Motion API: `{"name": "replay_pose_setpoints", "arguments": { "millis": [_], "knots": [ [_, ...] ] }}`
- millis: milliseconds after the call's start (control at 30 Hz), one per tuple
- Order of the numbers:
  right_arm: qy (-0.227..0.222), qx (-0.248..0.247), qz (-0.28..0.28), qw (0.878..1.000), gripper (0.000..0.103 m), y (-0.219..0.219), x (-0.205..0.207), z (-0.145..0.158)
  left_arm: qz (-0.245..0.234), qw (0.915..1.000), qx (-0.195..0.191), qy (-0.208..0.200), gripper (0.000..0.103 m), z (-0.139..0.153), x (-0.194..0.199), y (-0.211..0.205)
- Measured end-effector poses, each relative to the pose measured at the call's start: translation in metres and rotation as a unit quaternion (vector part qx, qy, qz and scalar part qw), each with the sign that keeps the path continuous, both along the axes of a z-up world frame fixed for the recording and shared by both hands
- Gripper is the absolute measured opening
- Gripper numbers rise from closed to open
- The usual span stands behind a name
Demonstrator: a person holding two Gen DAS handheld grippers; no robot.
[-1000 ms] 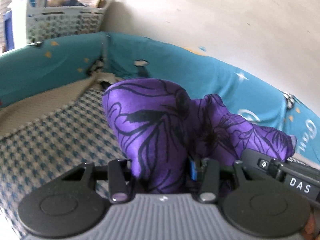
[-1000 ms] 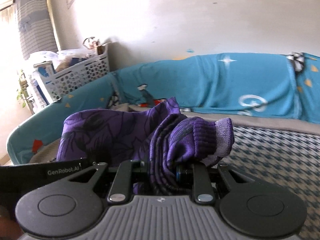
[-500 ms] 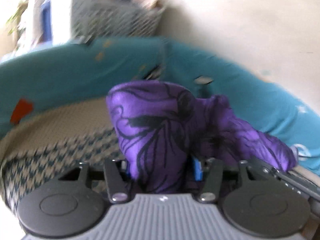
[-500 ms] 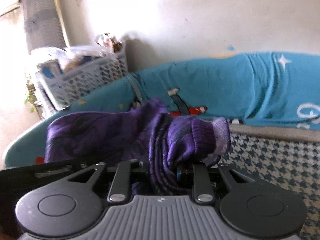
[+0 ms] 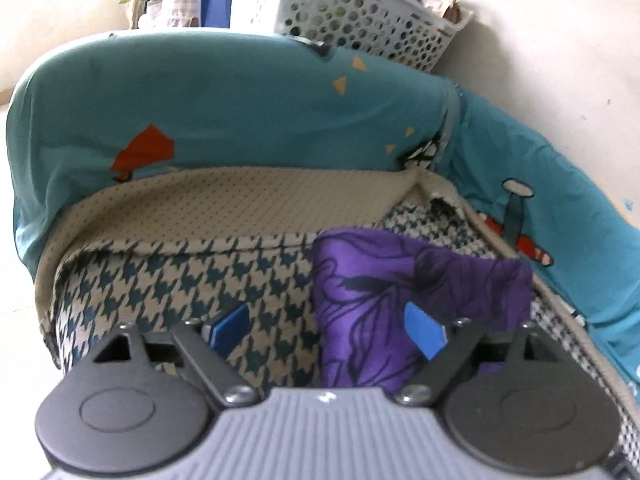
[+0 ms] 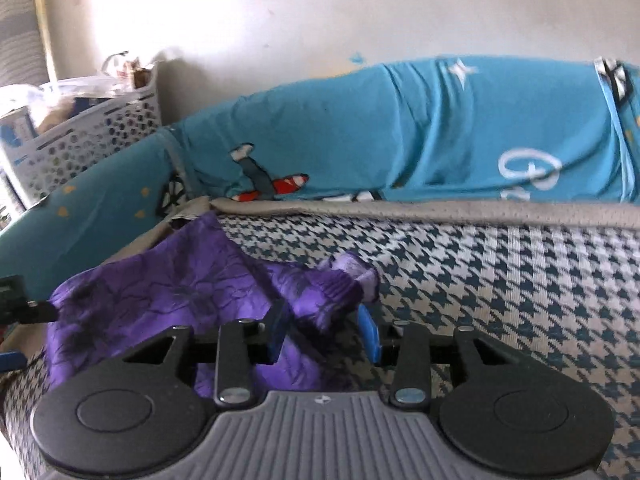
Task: Fold clothes
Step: 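Open both grippers and release the folded bundle onto the mattress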
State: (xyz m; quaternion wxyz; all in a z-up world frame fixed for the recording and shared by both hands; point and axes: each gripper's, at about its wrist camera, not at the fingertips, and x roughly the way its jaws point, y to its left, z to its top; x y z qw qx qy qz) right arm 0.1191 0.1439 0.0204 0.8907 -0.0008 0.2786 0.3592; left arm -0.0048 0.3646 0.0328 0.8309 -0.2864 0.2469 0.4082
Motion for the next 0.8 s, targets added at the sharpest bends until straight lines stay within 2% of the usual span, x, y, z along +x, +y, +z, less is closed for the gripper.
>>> {"name": "replay_pose_setpoints", "arguments": {
  "millis": [100, 233, 267, 367, 467, 500, 600, 800],
  "knots": [
    [-0.020, -0.003, 0.020, 1.000, 0.038, -0.003, -0.015, 0.005, 0.012, 0.9998, -0.008, 0.009, 0.091, -0.010, -0.004, 0.002],
    [-0.010, -0.027, 0.064, 0.998, 0.038, 0.009, -0.021, -0.006, 0.021, 0.9995, -0.016, 0.016, 0.099, -0.021, -0.003, 0.007],
    [-0.008, -0.041, 0.062, 0.997, 0.038, 0.012, -0.019, -0.011, 0.024, 0.9994, -0.020, 0.018, 0.102, -0.023, -0.003, 0.009],
    [0.029, -0.077, 0.042, 0.996, 0.038, 0.020, -0.007, -0.026, 0.036, 0.9980, -0.051, 0.011, 0.103, -0.031, -0.007, 0.017],
    [0.037, -0.068, 0.038, 0.996, 0.038, 0.011, -0.007, -0.020, 0.044, 0.9963, -0.073, -0.004, 0.103, -0.030, -0.012, 0.019],
    [0.035, -0.064, 0.039, 0.997, 0.038, 0.008, -0.009, -0.016, 0.050, 0.9965, -0.067, -0.005, 0.103, -0.026, -0.013, 0.017],
    [0.034, -0.066, 0.050, 0.996, 0.038, -0.003, -0.022, -0.004, 0.052, 0.9986, -0.014, -0.005, 0.103, -0.006, -0.016, -0.002],
    [0.060, -0.078, 0.059, 0.993, 0.043, -0.023, -0.051, 0.007, -0.012, 0.9999, -0.009, -0.003, 0.103, 0.008, -0.021, -0.039]
  ]
}}
